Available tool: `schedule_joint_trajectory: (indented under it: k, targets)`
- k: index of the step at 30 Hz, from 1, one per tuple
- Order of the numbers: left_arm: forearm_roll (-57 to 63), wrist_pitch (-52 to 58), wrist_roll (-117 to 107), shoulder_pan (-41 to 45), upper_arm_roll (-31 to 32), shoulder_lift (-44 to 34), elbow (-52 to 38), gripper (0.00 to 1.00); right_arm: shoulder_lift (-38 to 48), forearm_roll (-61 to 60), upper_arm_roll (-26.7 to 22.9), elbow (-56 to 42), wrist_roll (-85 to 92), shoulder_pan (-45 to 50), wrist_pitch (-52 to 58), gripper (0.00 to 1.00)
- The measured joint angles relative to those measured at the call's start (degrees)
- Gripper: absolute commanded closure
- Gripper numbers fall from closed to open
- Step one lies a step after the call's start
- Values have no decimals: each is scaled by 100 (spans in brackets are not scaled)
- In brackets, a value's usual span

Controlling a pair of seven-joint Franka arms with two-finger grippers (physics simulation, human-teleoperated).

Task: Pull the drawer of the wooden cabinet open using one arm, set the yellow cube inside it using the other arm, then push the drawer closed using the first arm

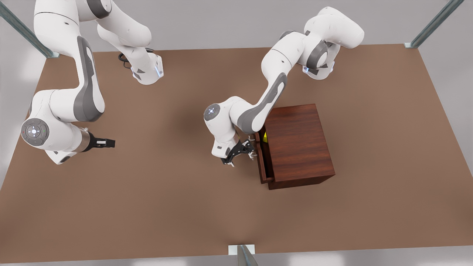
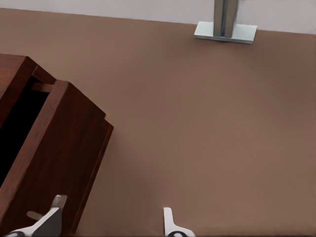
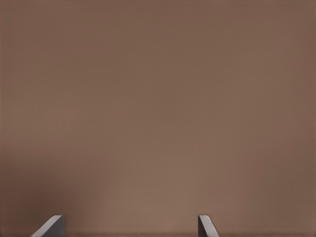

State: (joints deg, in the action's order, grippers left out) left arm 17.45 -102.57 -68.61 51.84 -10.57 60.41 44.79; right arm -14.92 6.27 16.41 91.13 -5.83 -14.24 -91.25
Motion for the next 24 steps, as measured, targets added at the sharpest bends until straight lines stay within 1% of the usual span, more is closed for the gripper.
schedule_joint_trajectory:
  k: [24]
  targets:
    - [23, -201, -13, -170, -70, 12, 85, 0, 0, 17, 0, -5, 36, 0, 0, 0]
